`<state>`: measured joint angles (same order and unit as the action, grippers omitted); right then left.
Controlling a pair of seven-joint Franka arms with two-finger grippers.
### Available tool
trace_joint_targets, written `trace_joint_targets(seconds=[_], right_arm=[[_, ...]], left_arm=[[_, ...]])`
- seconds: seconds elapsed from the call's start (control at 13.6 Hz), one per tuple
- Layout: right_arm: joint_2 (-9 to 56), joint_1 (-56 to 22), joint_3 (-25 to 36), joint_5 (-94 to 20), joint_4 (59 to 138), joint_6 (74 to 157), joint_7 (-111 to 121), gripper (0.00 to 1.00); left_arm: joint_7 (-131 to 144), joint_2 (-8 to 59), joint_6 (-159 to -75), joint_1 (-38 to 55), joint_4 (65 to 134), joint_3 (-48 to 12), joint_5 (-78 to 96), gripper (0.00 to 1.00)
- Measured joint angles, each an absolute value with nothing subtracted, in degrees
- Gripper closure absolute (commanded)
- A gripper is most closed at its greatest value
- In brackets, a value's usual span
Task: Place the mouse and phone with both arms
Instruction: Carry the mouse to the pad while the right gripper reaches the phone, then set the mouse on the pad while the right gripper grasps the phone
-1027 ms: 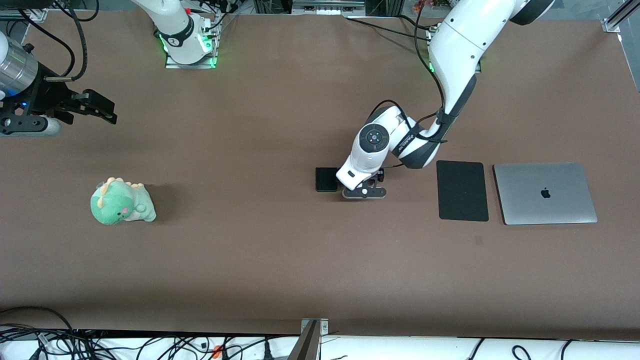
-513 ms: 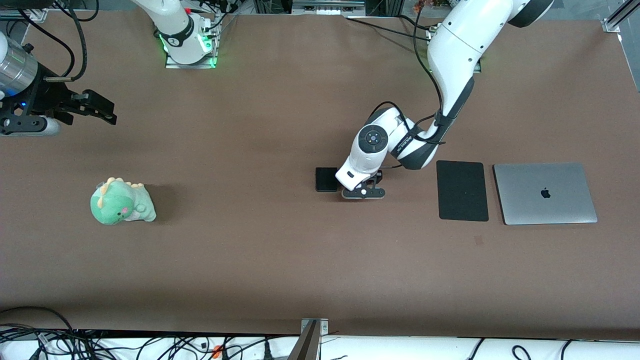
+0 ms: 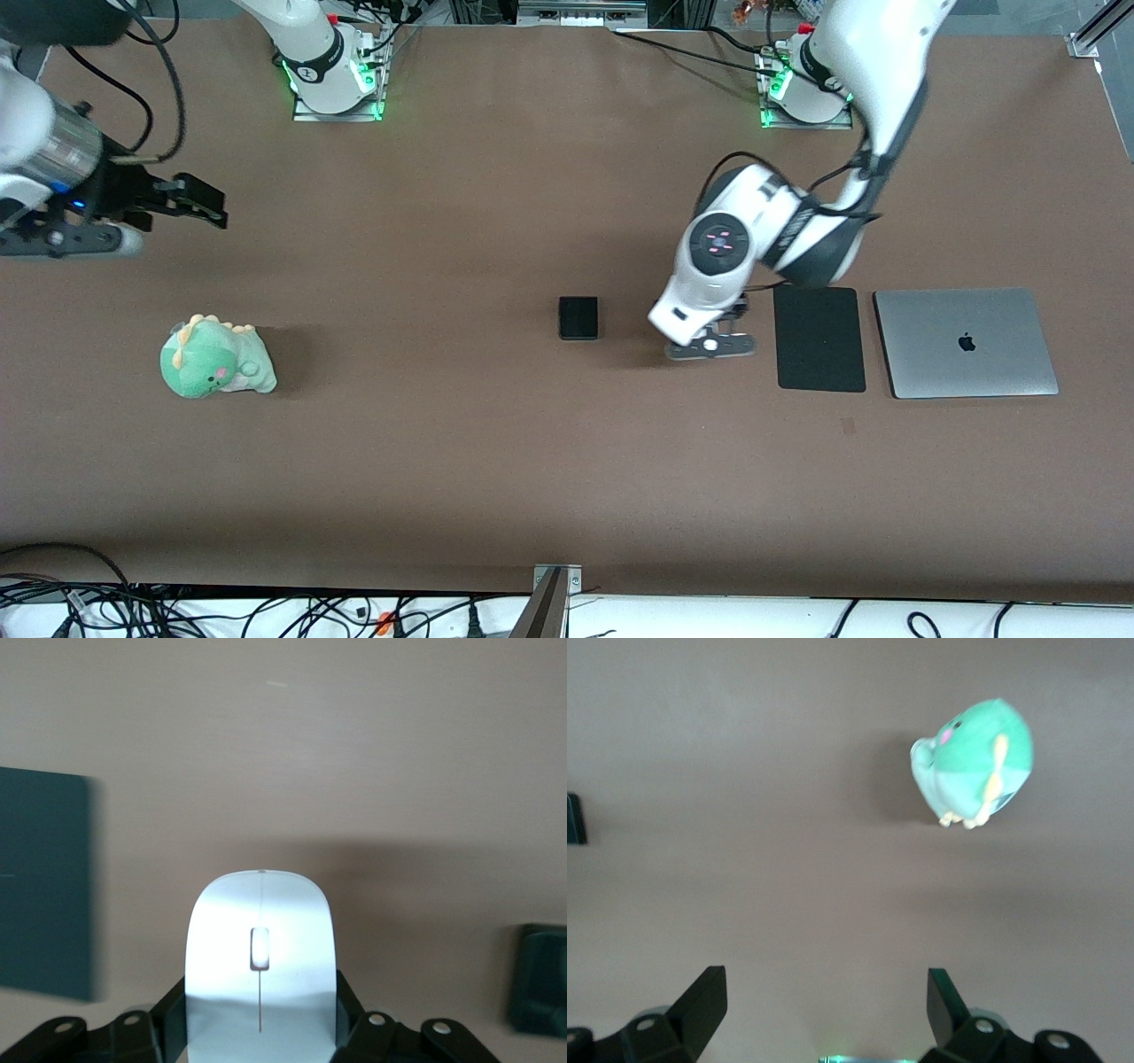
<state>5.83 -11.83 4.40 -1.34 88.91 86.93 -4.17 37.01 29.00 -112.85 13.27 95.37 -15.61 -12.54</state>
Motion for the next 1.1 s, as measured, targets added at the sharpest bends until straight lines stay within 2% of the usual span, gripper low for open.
trace_joint_targets(seconds=[0.22,0.59,0.81,0.95,1.03,1.1], right_arm=[[8.91,-17.45,4.14,-1.76,89.17,89.61,-6.05,0.00],[16.96,-27.09,3.75,-3.84,91.06,103.39,-18.48,0.00],[23.62,-32.29,3.69,-5.32,91.78,113.86,-26.28,0.00],[28.01,-37.13,3.62,-5.33,92.15,121.72,-34.13,0.00],[30.26,-39.54,3.60,-5.32,92.24,125.85,-37.78,0.00],[32.66,-41.69,3.60,-5.30,92.32,130.11,-41.01,0.00]], left_arm=[[25.50,26.71,-107.39,4.84,95.50,-15.43,-12.55,0.87],[14.03,27.40,-108.25,-5.09,99.70,-15.22,-12.55,0.87],[13.02,28.31,-119.26,-7.10,106.64,-15.25,-12.55,0.86],[13.01,28.68,-127.46,-7.81,111.04,-15.22,-12.56,0.81],[12.97,28.86,-131.22,-8.24,112.92,-15.22,-12.57,0.76],[12.89,29.11,-134.04,-8.59,114.41,-15.20,-12.77,0.66]])
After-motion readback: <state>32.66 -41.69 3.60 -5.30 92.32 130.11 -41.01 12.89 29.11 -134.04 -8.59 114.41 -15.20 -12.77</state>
